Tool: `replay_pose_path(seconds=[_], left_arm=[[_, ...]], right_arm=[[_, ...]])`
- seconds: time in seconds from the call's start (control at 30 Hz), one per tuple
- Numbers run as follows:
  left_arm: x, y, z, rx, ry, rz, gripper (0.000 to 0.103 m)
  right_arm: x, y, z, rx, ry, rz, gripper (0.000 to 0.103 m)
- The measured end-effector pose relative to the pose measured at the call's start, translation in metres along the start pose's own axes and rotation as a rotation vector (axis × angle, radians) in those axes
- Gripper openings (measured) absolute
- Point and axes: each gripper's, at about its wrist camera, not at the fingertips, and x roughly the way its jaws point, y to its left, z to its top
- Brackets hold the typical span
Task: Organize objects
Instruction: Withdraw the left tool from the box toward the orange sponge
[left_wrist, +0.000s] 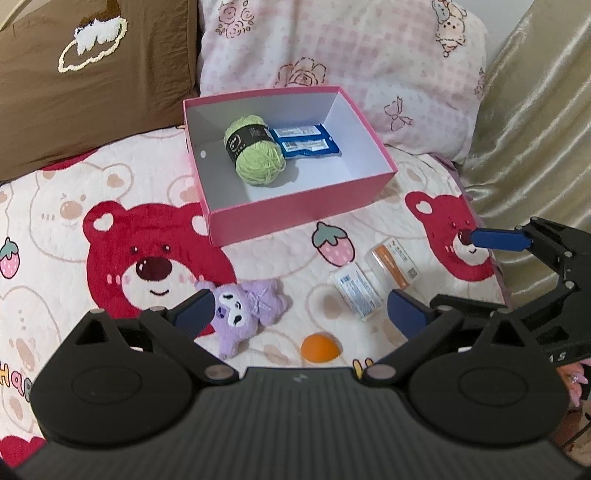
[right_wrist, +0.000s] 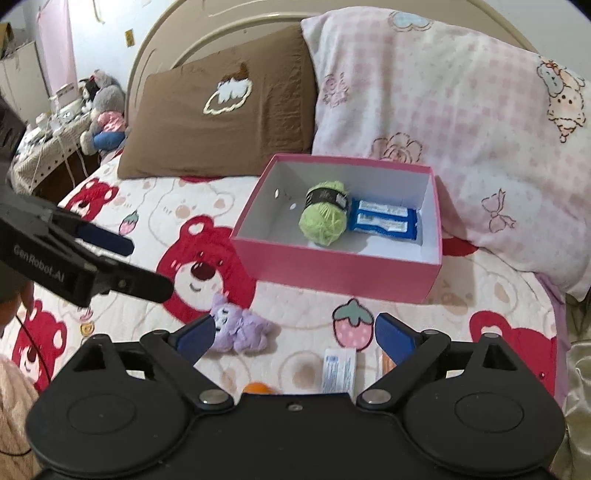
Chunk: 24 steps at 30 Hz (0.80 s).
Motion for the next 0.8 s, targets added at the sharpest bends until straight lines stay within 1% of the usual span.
replay_pose_path(seconds=[0.13, 0.27, 0.4, 0.57, 0.7, 0.8], left_arm=[[0.005, 0.001, -0.012, -0.001, 0.002, 0.015, 0.101], [0.014, 0.002, -0.024, 0.000, 0.024, 0.007, 0.101], [0.030, 0.005, -0.037, 0.021, 0.054, 0.045, 0.101], [0.047, 0.012, -0.050, 0.004, 0.094, 0.032, 0.101], [0.059, 0.020, -0.058, -0.043, 0.128, 0.004, 0.101], [0.067, 0.020, -0.065, -0.031, 0.151, 0.010, 0.101]], right_arm=[[-0.001, 0.008, -0.010, -0.016, 0.014, 0.020, 0.095], [0.001, 0.014, -0.024, -0.014, 0.019, 0.042, 0.095], [0.009, 0.019, -0.036, -0.014, 0.068, 0.063, 0.095], [0.019, 0.023, -0.049, -0.028, 0.101, 0.085, 0.095], [0.029, 0.024, -0.057, -0.006, 0.121, 0.101, 0.095], [0.033, 0.026, -0.064, 0.020, 0.131, 0.132, 0.095]])
